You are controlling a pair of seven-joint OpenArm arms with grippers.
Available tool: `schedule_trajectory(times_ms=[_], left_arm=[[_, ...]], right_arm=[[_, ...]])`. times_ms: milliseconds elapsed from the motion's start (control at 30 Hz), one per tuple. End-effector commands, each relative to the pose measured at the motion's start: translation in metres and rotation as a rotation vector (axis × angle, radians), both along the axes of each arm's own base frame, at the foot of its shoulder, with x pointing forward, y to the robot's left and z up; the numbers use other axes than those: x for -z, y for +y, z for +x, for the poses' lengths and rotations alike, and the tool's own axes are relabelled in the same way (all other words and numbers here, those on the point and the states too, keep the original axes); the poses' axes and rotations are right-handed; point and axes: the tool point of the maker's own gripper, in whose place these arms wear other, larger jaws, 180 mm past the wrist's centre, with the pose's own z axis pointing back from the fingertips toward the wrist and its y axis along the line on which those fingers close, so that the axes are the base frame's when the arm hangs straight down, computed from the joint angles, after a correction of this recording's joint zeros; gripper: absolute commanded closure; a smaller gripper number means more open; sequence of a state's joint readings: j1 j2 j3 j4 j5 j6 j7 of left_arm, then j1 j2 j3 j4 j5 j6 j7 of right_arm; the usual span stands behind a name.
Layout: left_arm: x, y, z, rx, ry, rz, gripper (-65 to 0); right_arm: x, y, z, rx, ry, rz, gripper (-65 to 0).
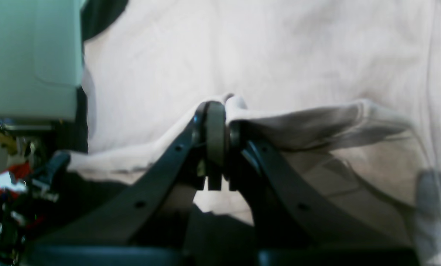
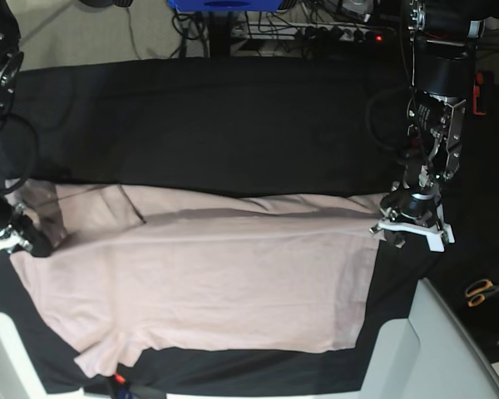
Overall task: Fold the T-shirt properly
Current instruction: 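Lift the held edge and fold it over the shirt body, away from the arms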
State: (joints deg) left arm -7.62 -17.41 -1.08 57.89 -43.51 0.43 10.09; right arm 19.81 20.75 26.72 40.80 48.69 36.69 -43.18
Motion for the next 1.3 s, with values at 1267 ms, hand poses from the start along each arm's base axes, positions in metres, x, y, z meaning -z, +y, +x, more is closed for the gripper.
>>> schedule_trajectory(times_ms=[1267], left_arm=[[-0.012,-0.005,0.041,0.017,-0.031,0.040,0.0]], right_arm=[[-0.020,0.014,0.040,-0.051,-0.065,-0.032,-0.3]])
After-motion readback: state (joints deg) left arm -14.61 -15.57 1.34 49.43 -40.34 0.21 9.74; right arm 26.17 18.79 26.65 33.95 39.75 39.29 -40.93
